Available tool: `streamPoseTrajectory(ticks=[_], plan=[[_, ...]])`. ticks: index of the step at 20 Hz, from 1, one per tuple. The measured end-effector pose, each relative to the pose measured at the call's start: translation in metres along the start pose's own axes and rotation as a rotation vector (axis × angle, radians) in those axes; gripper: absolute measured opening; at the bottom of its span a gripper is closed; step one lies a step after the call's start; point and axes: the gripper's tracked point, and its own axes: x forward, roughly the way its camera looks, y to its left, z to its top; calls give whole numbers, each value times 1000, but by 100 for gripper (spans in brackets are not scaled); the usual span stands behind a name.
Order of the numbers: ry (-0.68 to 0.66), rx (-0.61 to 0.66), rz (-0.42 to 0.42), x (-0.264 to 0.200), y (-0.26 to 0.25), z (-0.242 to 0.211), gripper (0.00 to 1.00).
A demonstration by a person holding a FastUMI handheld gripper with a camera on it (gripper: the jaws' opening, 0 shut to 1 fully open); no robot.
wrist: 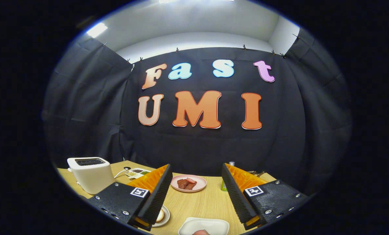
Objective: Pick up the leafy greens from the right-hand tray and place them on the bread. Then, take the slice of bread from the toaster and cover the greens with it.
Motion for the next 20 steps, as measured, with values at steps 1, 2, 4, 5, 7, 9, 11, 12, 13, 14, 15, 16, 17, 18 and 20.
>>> streamPoseTrajectory(ticks=[1, 2, 4, 5, 7, 9, 11, 12, 13, 14, 15, 16, 17, 18, 20], plan=[[-2, 3, -7, -1, -1, 0, 92], [-6, 9, -15, -2, -3, 1, 92], [-14, 29, -23, -3, -5, 3, 92], [-19, 33, -26, -4, -5, 3, 92], [-28, 34, -38, -8, -7, 7, 93], [-31, 43, -49, -12, -10, 10, 93], [-29, 51, -54, -17, -9, 9, 93], [-27, 52, -56, -18, -8, 10, 94], [-28, 48, -56, -20, -8, 10, 94], [-31, 48, -56, -20, -7, 12, 94], [-27, 55, -47, -21, -4, 12, 94], [-15, 68, -33, -22, 2, 11, 94], [-7, 73, -20, -24, 5, 10, 94], [-8, 68, -7, -25, 8, 10, 94], [-10, 49, -11, -24, 8, 11, 95]])
